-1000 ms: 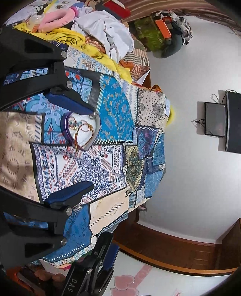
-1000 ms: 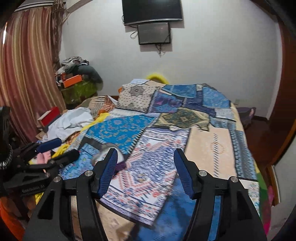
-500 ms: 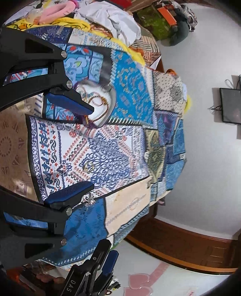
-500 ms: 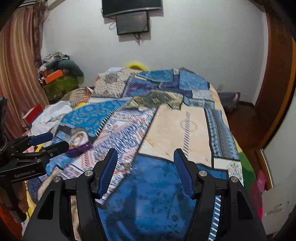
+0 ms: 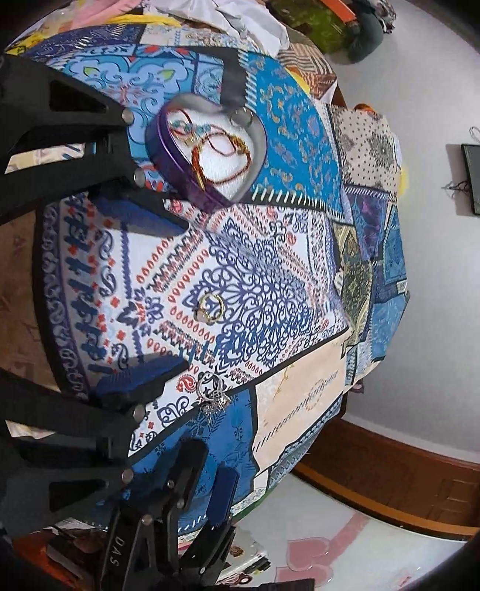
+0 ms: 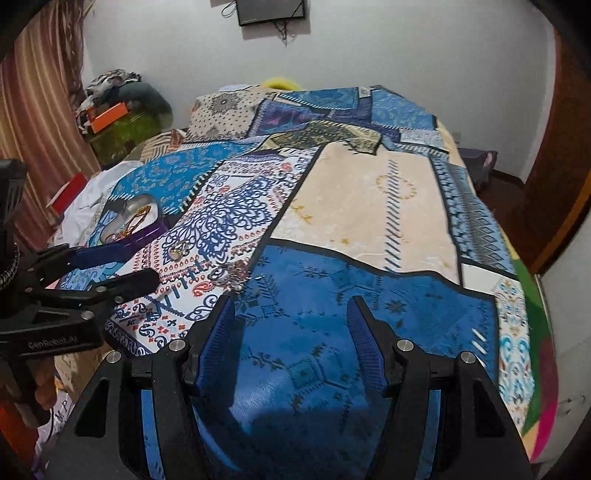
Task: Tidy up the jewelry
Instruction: 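Close the left tool on the gold ring while the right tool grasps the silver pink-stone ring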
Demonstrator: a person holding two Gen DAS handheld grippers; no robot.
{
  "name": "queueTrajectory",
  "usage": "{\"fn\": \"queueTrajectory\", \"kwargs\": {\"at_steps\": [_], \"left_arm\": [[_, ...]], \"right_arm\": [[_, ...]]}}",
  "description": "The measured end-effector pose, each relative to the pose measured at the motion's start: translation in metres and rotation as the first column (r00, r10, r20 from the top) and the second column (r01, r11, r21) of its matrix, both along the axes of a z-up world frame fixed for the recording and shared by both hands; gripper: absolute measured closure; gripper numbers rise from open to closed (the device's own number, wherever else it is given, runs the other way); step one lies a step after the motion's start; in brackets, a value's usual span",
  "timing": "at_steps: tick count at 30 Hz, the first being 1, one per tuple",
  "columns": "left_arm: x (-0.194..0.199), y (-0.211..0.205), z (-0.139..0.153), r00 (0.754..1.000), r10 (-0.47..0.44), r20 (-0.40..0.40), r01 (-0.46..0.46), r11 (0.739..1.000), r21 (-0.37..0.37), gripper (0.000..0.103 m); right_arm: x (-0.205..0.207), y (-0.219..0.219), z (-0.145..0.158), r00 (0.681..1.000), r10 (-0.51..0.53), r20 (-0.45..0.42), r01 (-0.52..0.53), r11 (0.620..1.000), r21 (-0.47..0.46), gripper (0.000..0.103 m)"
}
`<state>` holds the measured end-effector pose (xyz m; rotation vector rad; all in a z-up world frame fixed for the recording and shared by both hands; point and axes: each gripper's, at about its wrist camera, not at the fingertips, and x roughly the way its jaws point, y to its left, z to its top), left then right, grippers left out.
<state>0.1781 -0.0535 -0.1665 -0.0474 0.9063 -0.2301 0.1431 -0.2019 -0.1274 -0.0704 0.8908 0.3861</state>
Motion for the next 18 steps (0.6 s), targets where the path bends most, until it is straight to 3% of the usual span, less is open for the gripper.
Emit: {"fn": "queueTrajectory", "kwargs": {"at_steps": [13, 18], "left_arm": [[0.021, -0.002, -0.010, 1.000, -0.028, 0.005, 0.028, 1.000, -0.007, 0.062], [0.025, -0.001, -0.012, 0.999, -0.044, 0.010, 0.045, 0.999, -0.026, 0.082]], "right_arm": [[0.014, 0.028, -0.007, 0.992, 0.123, 0.002, -0.123, 0.992, 0.003, 0.044], [0.020, 0.031, -0.007, 0.992, 0.126, 0.007, -0.126, 0.992, 0.011, 0.044]]}}
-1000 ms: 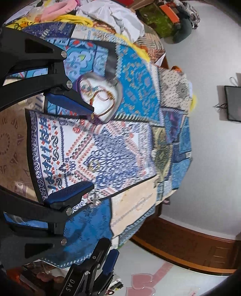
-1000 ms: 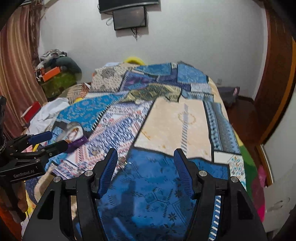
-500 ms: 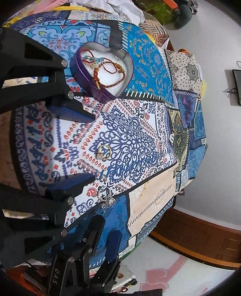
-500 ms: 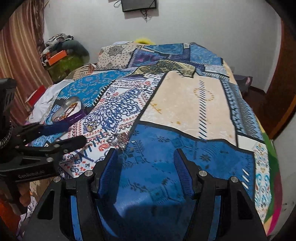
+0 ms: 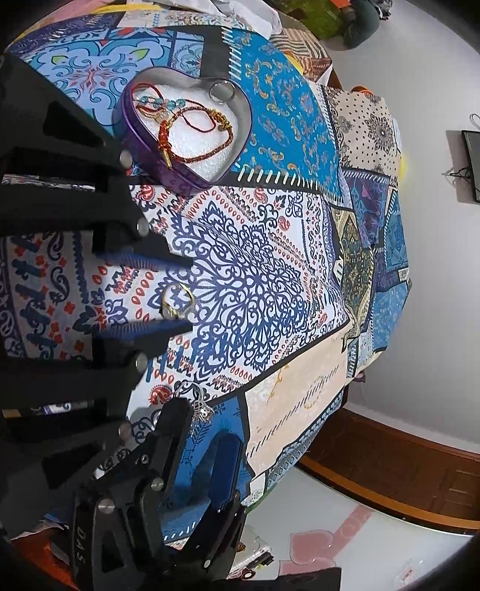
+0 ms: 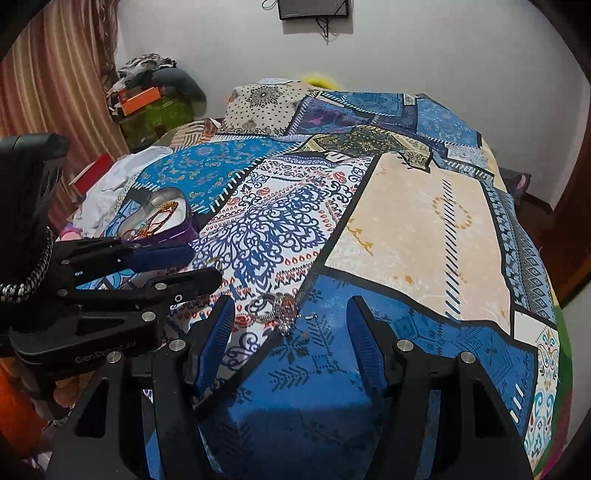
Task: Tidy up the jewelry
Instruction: 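Close the left tool on the gold ring while the right tool grasps the silver pink-stone ring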
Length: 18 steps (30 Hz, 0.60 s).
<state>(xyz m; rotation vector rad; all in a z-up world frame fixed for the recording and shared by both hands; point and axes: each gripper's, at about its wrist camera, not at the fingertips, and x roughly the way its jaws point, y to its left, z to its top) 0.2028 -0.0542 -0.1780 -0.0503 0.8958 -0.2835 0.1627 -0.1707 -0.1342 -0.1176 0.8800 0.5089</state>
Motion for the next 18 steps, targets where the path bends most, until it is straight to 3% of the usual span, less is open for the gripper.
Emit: {"fn": "queueTrajectory", "kwargs": {"at_steps": [15, 18], "left_arm": [[-0.017, 0.007, 0.004, 1.000, -0.001, 0.013, 0.001, 1.000, -0.027, 0.083], [-0.021, 0.007, 0.005, 1.000, -0.009, 0.012, 0.009, 1.000, -0.028, 0.083]], "right_arm": [[0.010, 0.017, -0.009, 0.997, 0.068, -0.039, -0.069, 0.997, -0.023, 0.061], [0.010, 0.019, -0.011, 0.997, 0.071, -0.038, -0.073, 0.997, -0.038, 0.075]]}}
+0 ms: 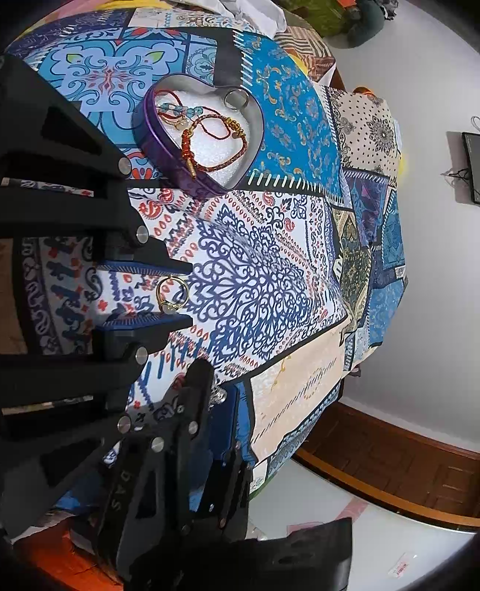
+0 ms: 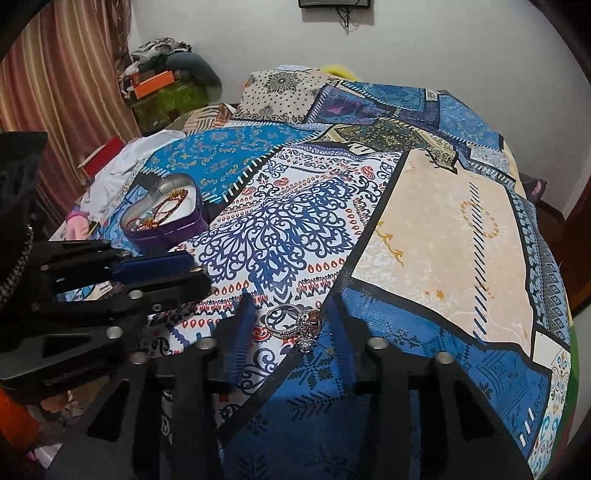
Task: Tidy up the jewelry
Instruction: 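Close the left tool on the gold ring while the right tool grasps the silver pink-stone ring, then carry both held rings over the heart tin with both tools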
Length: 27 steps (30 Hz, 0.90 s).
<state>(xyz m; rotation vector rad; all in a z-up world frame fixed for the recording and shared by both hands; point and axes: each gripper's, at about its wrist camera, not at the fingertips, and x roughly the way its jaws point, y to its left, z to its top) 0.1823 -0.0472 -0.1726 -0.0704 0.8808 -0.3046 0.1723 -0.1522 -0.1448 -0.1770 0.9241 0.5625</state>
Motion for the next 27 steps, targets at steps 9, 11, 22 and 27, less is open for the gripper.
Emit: {"fn": "queueTrajectory", "kwargs": {"at_steps": [9, 11, 22, 27], "left_arm": [[-0.008, -0.006, 0.014, 1.000, -0.006, 0.021, 0.006, 1.000, 0.007, 0.083], [-0.011, -0.006, 0.019, 1.000, -0.002, 0.031, 0.002, 1.000, 0.008, 0.083], [-0.025, 0.015, 0.054, 0.992, 0.056, 0.117, -0.058, 0.998, 0.011, 0.083], [-0.030, 0.033, 0.070, 0.982, 0.095, 0.164, -0.098, 0.995, 0.008, 0.083]], "right_arm": [[-0.005, -0.009, 0.011, 0.999, -0.039, 0.023, 0.038, 0.998, 0.042, 0.075], [-0.007, -0.011, 0.018, 0.998, -0.051, 0.037, 0.049, 0.997, 0.051, 0.075], [-0.015, -0.025, 0.061, 0.985, -0.124, 0.123, 0.110, 0.987, 0.117, 0.075], [-0.017, -0.025, 0.079, 0.977, -0.140, 0.159, 0.118, 0.983, 0.142, 0.075]]}}
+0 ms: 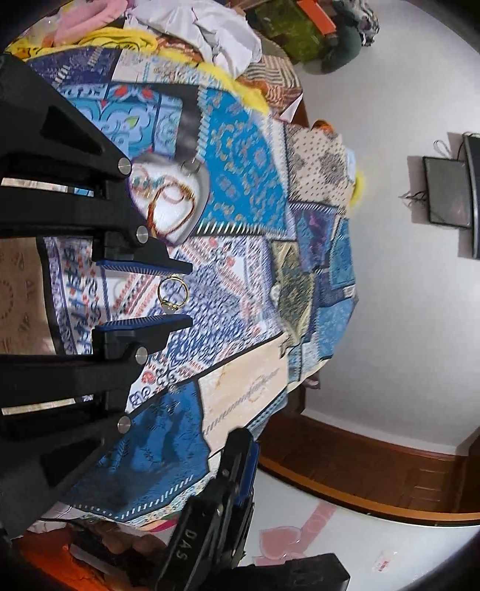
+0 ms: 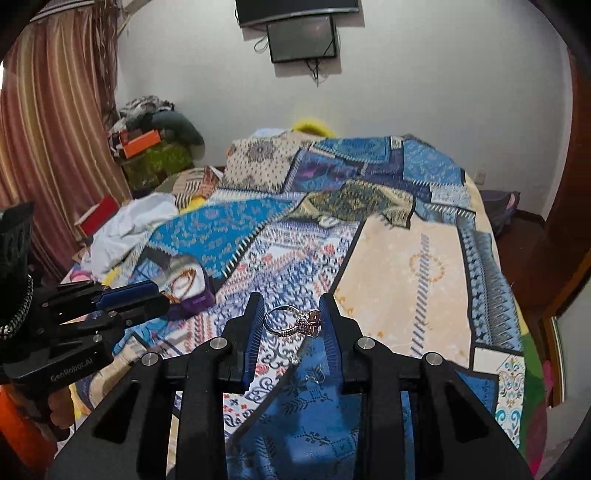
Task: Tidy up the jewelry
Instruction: 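Carry both held rings over the heart tin with both tools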
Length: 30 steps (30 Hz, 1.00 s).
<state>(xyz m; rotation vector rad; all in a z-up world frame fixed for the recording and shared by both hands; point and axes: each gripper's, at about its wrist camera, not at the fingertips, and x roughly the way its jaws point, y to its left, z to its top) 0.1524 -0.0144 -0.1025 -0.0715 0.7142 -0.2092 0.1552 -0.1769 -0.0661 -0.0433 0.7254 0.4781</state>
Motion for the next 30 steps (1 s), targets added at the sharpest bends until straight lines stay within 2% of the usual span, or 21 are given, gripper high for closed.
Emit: {"fn": "queueTrajectory", "kwargs": {"at_steps": [7, 13, 19, 30], "left_arm": [[-0.005, 0.031, 0.013, 0.997, 0.059, 0.048, -0.059, 0.998, 0.006, 0.083], [-0.007, 0.064, 0.012, 0.990, 0.125, 0.062, -0.125, 0.992, 0.003, 0.083], [-0.008, 0.087, -0.004, 0.985, 0.170, 0.033, -0.169, 0.986, -0.008, 0.083], [-0.004, 0.111, -0.037, 0.982, 0.187, -0.039, -0.188, 0.982, -0.031, 0.083]], "right_arm": [[0.003, 0.017, 0.020, 0.999, 0.004, 0.051, -0.004, 1.000, 0.003, 0.075], [0.005, 0.040, 0.022, 0.998, 0.026, 0.060, -0.027, 1.000, 0.014, 0.075], [0.010, 0.075, 0.010, 0.996, 0.089, 0.024, -0.089, 0.996, 0.015, 0.075], [0.026, 0.128, -0.020, 0.983, 0.177, -0.053, -0.177, 0.984, 0.001, 0.075]]}}
